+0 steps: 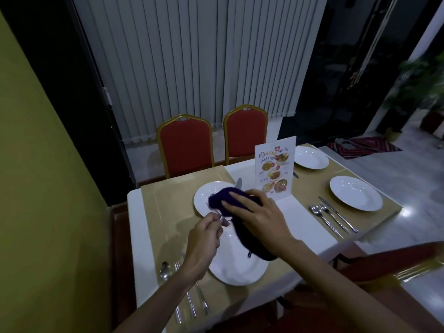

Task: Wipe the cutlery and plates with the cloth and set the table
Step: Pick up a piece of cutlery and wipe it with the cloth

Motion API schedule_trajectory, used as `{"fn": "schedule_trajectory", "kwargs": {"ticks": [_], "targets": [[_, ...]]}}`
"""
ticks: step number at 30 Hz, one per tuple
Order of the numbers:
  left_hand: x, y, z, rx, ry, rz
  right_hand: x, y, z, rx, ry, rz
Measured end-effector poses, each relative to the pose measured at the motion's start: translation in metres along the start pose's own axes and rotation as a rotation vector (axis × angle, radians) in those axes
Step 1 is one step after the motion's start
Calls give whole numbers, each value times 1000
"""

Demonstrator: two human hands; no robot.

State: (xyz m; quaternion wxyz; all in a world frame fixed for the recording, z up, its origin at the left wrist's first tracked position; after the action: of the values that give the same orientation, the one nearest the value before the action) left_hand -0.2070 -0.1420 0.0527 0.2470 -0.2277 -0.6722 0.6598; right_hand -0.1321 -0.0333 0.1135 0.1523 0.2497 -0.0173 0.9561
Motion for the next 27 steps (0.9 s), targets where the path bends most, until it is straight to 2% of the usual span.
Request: {"fn": "schedule_trajectory", "kwargs": {"ticks": [2, 3, 7, 9, 11, 13, 15, 16, 18, 20, 21, 22, 24, 26, 27], "targets": [[-4, 0, -6, 2, 0, 9, 14, -25, 8, 21, -16, -214], [-5, 1, -7, -2, -10, 16, 16, -26, 9, 33, -16, -265], [-6, 2, -8, -40, -26, 7, 6, -7, 11, 56, -61, -109], [-11, 4, -14, -55, -9, 10, 20, -36, 15, 145, -44, -254], [-12, 1, -20, -89, 2, -10, 34, -69, 9, 433, 51, -516], [-7, -3, -23, -137, -8, -36, 37, -84, -2, 942, 141, -788], [-2, -2, -21, -122, -42, -2, 22, -80, -27, 1391, 319, -1069], [0, 1, -21, -117, -41, 41, 14, -70, -37, 1528, 443, -1117], [4, 9, -23, -189, -23, 152, 9, -48, -47, 1583, 657, -975], [5, 19, -23, -221, 35, 245, 10, -35, -51, 1499, 691, -798], [5, 22, -23, -219, 72, 263, 10, -34, -54, 1480, 661, -782], [8, 21, -21, -236, 77, 253, 11, -36, -56, 1475, 611, -807], [23, 13, 0, -295, -71, 152, 10, -39, -60, 1448, 539, -848], [43, -6, 25, -181, -204, 8, 11, -35, -63, 1382, 538, -834], [54, -15, 29, -75, -192, -43, 13, -31, -64, 1353, 551, -815]]}}
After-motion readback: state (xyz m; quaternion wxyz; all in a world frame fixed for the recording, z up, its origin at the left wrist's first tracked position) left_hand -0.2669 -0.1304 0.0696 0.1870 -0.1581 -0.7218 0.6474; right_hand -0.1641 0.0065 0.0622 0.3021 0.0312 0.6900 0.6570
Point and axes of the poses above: each hand's wrist, its own x-axis towards the middle knuckle, its own z-axis out of the back of the hand, y = z × x, the point moved 9 cm from there along x, towards the middle knuckle, and after that the axes turned 13 degrees about -z, right-handed, at the moved point
